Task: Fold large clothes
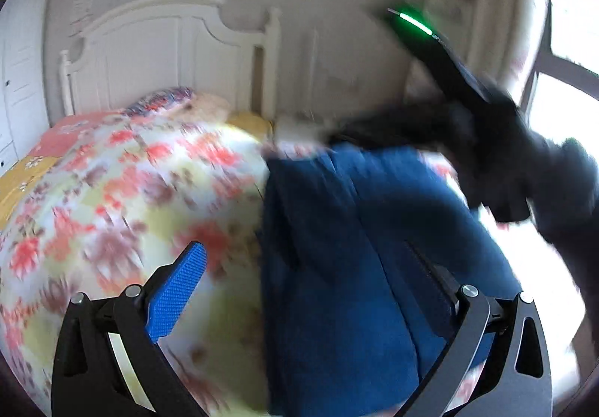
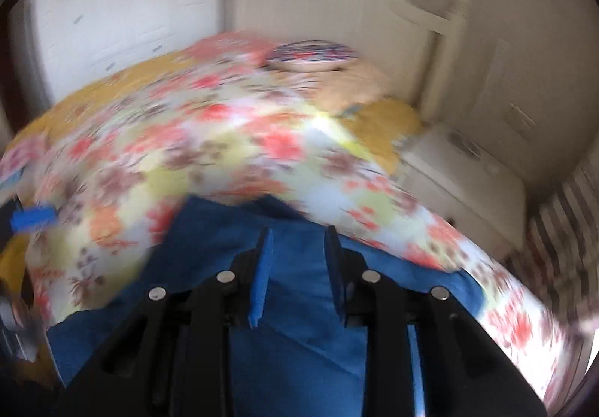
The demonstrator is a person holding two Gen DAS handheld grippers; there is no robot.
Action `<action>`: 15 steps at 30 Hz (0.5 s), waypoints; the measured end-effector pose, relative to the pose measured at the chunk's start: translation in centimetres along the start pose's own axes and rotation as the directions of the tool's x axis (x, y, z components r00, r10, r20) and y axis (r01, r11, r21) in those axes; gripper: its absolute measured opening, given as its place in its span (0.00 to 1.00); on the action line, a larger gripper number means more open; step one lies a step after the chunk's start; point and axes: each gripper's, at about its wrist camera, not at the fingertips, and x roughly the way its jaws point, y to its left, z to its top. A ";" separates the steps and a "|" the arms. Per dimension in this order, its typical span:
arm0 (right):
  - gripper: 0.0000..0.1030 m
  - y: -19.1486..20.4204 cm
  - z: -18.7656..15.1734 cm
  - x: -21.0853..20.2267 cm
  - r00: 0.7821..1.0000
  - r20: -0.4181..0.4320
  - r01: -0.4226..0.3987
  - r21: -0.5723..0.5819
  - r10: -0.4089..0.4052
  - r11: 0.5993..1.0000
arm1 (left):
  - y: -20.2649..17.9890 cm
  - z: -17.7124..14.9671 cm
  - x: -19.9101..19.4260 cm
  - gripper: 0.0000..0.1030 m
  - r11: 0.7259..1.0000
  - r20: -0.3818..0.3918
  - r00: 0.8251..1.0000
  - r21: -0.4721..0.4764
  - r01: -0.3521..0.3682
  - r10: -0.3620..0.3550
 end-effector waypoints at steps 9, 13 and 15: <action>0.20 6.8 -0.2 5.7 0.978 -0.178 0.064 -0.241 -0.109 0.968 | -1.7 -2.7 -0.2 0.95 1.000 -0.065 0.998 -0.005 -0.002 0.002; 0.36 5.1 -1.8 -2.6 1.000 -0.004 -0.009 -0.103 0.008 0.995 | -1.9 -3.0 -0.3 0.95 1.000 -0.075 0.997 0.019 -0.016 0.018; 0.37 3.9 -4.3 -7.6 0.994 0.105 -0.018 -0.007 0.019 1.000 | -1.9 -3.1 -0.1 0.95 1.000 -0.079 0.997 0.019 -0.018 0.019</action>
